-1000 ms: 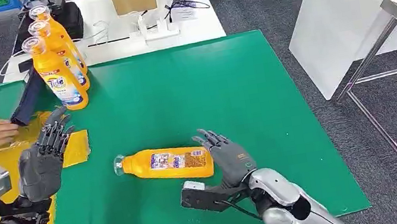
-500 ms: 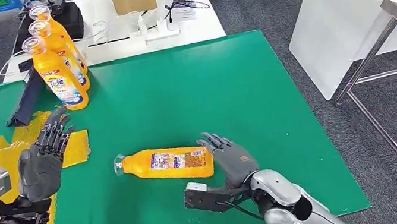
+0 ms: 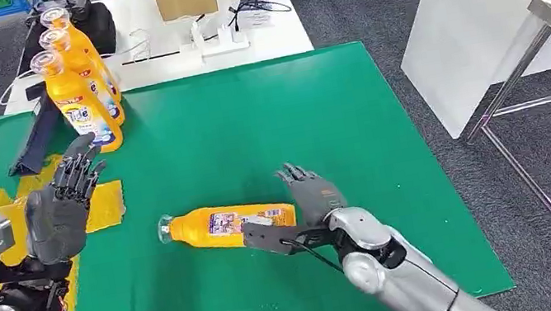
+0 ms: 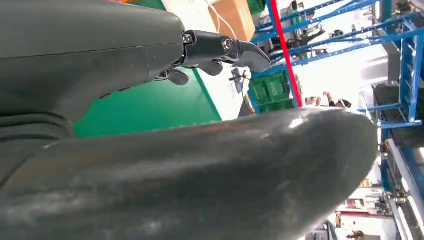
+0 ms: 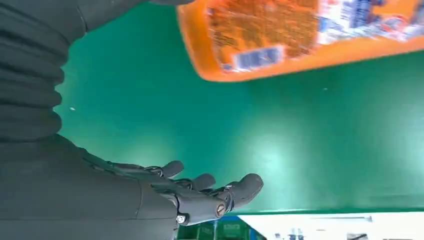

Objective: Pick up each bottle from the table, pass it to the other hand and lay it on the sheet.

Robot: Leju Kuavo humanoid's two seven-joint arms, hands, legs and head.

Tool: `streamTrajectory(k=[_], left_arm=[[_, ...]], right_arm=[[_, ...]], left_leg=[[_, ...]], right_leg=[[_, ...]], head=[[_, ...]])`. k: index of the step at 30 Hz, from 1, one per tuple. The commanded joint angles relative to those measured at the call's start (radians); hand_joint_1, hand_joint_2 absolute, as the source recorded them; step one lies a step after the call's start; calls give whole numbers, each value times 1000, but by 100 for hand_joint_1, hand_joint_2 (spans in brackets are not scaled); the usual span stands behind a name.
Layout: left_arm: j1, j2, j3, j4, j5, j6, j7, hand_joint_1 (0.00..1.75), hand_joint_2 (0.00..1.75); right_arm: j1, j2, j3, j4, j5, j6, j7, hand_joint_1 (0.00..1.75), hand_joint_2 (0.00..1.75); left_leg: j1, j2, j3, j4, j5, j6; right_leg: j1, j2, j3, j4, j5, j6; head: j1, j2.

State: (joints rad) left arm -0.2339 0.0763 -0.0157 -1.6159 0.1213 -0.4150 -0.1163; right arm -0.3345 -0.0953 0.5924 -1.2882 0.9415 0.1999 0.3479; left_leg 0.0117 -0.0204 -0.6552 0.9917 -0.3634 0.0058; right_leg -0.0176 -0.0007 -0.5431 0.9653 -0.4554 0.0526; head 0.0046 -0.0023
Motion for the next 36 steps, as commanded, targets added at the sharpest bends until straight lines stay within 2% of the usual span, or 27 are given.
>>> streamTrajectory(k=[1,5,22,27,32,34,35,36], left_arm=[[-65,-3,-45,76,24,10,7,0,0],[-73,-5,-40,90,24,8,-11,0,0],[-75,-6,-40,90,25,8,-11,0,0],[-89,-10,-47,98,25,5,-9,0,0],[-139,-29,-73,104,32,8,28,0,0],[-142,-27,-82,113,37,6,24,0,0],[-132,-22,-81,123,38,0,4,0,0],[-132,-25,-83,122,36,2,6,0,0]], right_arm=[[-151,72,29,242,-50,22,-24,0,175],[-193,89,75,329,-91,17,-76,0,175],[-192,91,77,330,-91,17,-76,0,175],[-220,82,157,379,-182,65,-86,0,175],[-257,87,239,433,-210,165,-90,0,175],[-244,99,269,448,-195,185,-89,0,175],[-205,116,279,442,-167,158,-77,0,175],[-203,121,321,455,-154,246,-86,0,175]], left_leg=[[0,2,2,0,-1,0],[0,3,3,0,-1,0],[0,1,2,1,-1,0],[0,1,1,0,0,0],[0,-1,0,1,0,0],[0,0,1,1,0,0],[0,0,3,1,-1,0],[0,0,3,0,-1,0]], right_leg=[[0,1,2,0,-1,-2],[0,1,3,0,0,-2],[1,0,3,1,-1,-2],[0,0,1,0,0,-1],[1,-2,1,1,-1,-1],[1,-1,1,0,-1,-1],[1,-2,4,1,-2,-2],[1,-1,4,-1,-1,-2]], head=[[0,0],[0,0],[0,0],[0,0],[0,0],[0,0],[0,0],[0,0]])
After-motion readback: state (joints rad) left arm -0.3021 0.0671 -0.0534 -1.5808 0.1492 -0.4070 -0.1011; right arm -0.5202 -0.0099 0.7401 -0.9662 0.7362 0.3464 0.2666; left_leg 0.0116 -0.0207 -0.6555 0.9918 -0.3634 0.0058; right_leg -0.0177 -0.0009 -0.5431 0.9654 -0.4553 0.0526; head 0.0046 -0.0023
